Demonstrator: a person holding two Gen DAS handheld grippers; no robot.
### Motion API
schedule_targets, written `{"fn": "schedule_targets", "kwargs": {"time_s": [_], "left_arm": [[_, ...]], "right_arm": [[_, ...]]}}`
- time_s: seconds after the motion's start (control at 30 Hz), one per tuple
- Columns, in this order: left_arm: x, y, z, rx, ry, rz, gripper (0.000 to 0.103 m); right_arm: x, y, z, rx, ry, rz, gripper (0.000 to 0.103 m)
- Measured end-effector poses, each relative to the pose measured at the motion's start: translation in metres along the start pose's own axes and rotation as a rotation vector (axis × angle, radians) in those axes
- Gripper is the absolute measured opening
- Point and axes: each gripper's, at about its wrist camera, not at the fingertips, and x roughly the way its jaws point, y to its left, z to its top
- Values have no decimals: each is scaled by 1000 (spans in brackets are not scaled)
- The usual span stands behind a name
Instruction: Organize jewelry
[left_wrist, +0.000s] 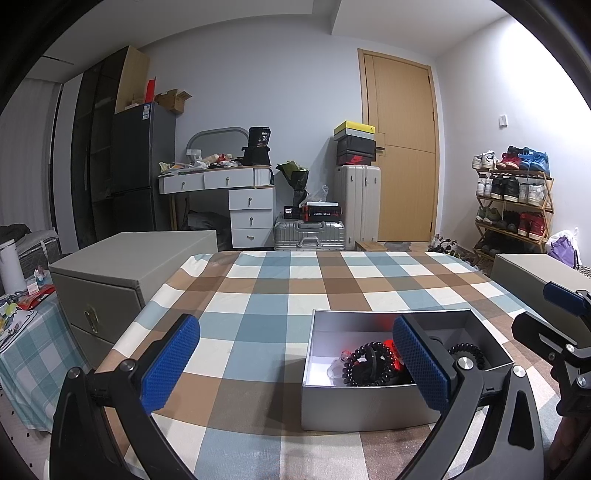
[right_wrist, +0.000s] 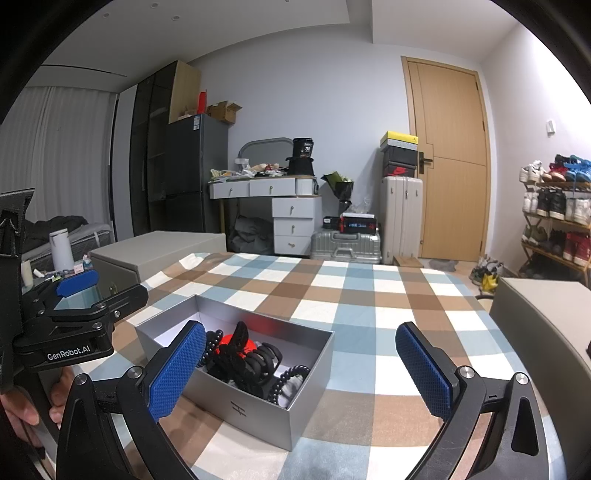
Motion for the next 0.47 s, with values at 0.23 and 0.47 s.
{"fn": "schedule_targets", "kwargs": {"time_s": [0.23,0.47], "left_arm": [[1,-2,-1,2,0,-6,102],[1,-2,-1,1,0,-4,102]], "right_arm": [[-1,0,0,0,0,0,103],[0,0,0,0,0,0,103]]}}
